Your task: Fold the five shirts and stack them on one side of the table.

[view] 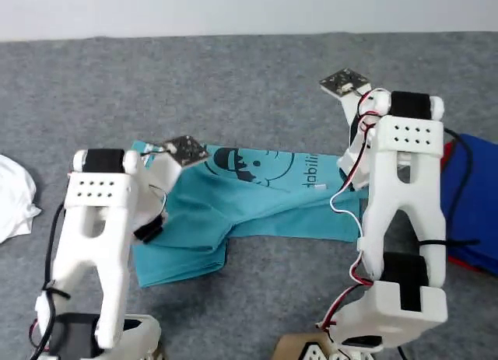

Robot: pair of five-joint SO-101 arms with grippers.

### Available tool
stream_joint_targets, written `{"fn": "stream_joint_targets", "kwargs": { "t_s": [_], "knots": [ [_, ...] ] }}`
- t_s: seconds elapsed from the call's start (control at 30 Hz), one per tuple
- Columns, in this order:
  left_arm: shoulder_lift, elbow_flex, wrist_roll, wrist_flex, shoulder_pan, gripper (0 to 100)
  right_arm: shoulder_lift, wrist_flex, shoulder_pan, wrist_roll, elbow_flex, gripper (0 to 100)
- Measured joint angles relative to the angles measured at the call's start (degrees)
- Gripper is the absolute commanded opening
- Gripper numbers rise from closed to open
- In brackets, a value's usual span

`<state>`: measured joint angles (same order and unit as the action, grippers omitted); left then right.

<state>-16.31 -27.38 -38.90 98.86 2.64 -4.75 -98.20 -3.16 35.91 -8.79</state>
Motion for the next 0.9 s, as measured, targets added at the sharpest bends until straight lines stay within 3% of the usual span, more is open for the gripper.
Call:
{"fn": "stream_joint_targets", "kwargs": {
  "t_s": [0.17,0.4,0.9],
  "knots": [
    [-0.53,-0.88,0.00,0.00,0.00,8,0.00,0.00,0.00,0.09,3.16,2.0],
    [-1.05,-0.88,0.09,0.00,0.62,13,1.41,-1.85,0.00,-0.79,3.43,22.9],
    [-1.05,-0.70,-5.63,0.00,1.23,13,10.02,1.14,0.00,-3.34,3.43,23.1]
  ]
}}
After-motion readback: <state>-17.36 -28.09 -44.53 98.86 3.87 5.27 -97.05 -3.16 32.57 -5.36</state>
